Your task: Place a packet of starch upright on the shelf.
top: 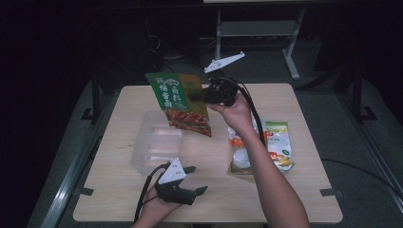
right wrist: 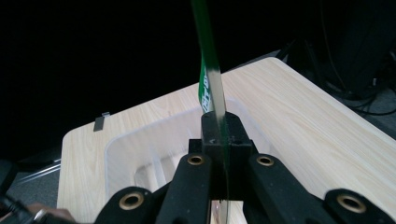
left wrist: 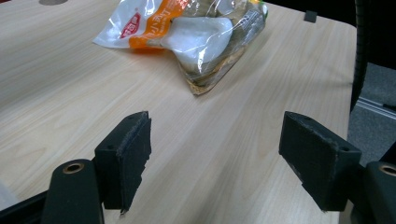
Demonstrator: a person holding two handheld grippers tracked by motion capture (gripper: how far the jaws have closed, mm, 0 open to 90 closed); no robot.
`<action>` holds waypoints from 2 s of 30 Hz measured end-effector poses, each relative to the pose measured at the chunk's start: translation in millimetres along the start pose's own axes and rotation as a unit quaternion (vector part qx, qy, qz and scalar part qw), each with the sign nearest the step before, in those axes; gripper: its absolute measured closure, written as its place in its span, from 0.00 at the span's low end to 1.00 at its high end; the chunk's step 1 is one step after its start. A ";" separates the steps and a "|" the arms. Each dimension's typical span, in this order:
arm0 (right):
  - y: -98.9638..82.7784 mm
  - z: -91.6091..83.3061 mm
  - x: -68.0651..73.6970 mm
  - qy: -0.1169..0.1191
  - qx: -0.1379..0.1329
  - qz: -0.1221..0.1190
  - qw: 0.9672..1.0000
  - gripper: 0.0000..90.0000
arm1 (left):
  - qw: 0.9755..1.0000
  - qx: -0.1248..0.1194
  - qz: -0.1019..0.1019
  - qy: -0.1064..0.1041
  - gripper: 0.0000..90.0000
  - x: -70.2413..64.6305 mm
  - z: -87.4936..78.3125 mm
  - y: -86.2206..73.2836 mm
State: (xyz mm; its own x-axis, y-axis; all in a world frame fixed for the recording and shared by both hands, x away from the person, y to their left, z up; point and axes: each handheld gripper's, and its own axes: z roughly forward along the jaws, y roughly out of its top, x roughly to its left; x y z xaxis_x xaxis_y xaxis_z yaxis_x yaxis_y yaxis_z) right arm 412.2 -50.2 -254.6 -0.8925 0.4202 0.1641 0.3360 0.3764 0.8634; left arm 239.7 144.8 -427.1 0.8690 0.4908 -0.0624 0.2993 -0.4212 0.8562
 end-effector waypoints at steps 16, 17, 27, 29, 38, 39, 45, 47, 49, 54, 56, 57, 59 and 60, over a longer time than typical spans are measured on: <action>16.0 58.8 -8.3 0.016 -0.006 0.003 1.000 1.00 | 1.000 0.010 0.012 0.005 0.27 1.6 -1.6 -2.6; 14.8 66.4 -11.2 0.017 -0.011 0.009 1.000 1.00 | 1.000 0.005 0.011 0.005 0.27 1.5 -2.4 -2.5; 7.7 101.5 -20.0 0.013 -0.015 0.033 0.999 1.00 | 1.000 0.003 0.004 0.008 0.27 2.5 -3.9 -1.9; 6.0 107.3 -21.0 0.012 -0.016 0.037 0.999 1.00 | 1.000 -0.001 0.001 0.008 0.27 1.9 -3.7 -1.8; -7.1 125.6 -27.0 0.005 -0.017 0.056 0.998 1.00 | 1.000 -0.002 0.009 0.009 0.27 2.0 -4.4 -1.6; -9.6 126.5 -28.4 0.003 -0.019 0.058 0.998 1.00 | 1.000 -0.003 0.009 0.009 0.27 2.0 -4.5 -1.6; -20.7 133.7 -35.9 0.009 -0.010 0.071 0.997 1.00 | 1.000 0.001 0.008 0.009 0.27 2.9 -3.8 -1.6; -24.4 136.2 -37.8 0.011 -0.005 0.070 0.997 1.00 | 1.000 0.001 0.008 0.010 0.27 3.1 -4.0 -1.5; -29.2 136.8 -40.8 0.014 -0.013 0.076 0.997 1.00 | 1.000 -0.001 0.007 0.011 0.27 3.7 -4.2 -1.6; -35.0 135.1 -47.2 0.022 -0.017 0.083 0.996 1.00 | 1.000 0.000 0.006 0.011 0.27 4.3 -3.9 -1.7; -34.7 134.3 -48.0 0.014 -0.015 0.080 0.997 0.99 | 1.000 0.001 0.006 0.011 0.27 3.9 -3.6 -1.7; -34.4 134.0 -48.6 0.011 -0.013 0.079 0.997 0.99 | 1.000 0.001 0.006 0.011 0.27 3.8 -3.5 -1.8; -34.2 132.9 -50.2 0.010 -0.011 0.084 0.996 0.92 | 1.000 0.001 0.007 0.010 0.28 4.0 -3.7 -1.8; -34.3 132.2 -51.1 0.009 -0.013 0.087 0.996 0.84 | 1.000 0.001 0.006 0.010 0.28 4.1 -3.7 -1.7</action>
State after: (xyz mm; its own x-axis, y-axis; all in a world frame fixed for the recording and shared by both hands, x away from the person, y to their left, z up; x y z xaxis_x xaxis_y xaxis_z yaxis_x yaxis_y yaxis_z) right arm 486.2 24.6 -355.6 -0.8267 0.4623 0.3207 0.4787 0.2782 0.8328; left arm 241.3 150.4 -426.9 0.8642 0.5014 -0.0415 0.2900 -0.4289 0.8555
